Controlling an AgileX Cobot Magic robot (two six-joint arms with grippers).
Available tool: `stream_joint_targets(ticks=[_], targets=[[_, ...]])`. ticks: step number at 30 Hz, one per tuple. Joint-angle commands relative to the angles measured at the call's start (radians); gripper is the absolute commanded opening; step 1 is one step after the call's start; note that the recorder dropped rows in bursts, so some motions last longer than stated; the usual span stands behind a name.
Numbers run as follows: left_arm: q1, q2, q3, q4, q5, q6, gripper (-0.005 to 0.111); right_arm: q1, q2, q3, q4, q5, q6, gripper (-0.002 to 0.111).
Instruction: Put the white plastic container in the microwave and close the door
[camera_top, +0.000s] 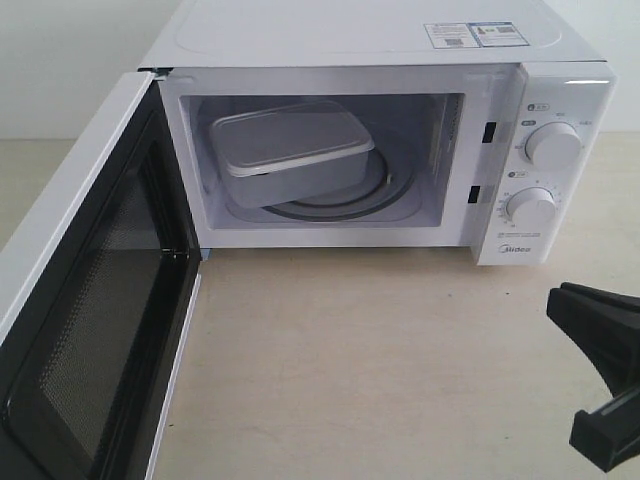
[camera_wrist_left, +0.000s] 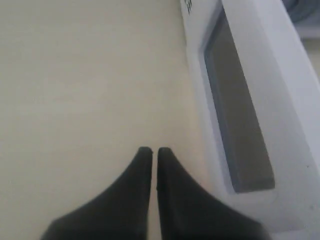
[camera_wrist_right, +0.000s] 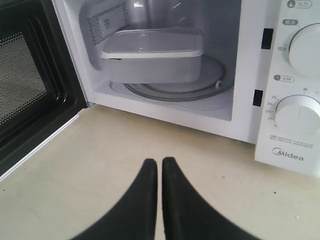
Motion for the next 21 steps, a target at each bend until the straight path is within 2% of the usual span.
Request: stream_joint_targets(ticks=[1, 4, 10, 18, 21], targets=[[0.002, 0.192, 0.024, -0.202, -0.063, 0.12, 0.004, 0.0, -0.004, 0.003, 0.032, -0.016, -0.006, 0.0], [0.002, 0.304, 0.022, -0.337, -0.088, 0.19, 0.004, 0.0, -0.004, 0.003, 0.148, -0.014, -0.049, 0.0], [0.002, 0.447, 0.022, -0.516, -0.092, 0.316, 0.004, 0.0, -0.004, 0.003, 0.405, -0.027, -0.279, 0.0], [0.002, 0.499, 0.021, -0.892, -0.127, 0.609, 0.004, 0.0, -0.004, 0.003, 0.415, -0.027, -0.335, 0.0], [0.002, 0.499, 0.012, -0.9, -0.14, 0.622, 0.004, 0.0, -0.004, -0.011, 0.402, 0.011, -0.335, 0.0]])
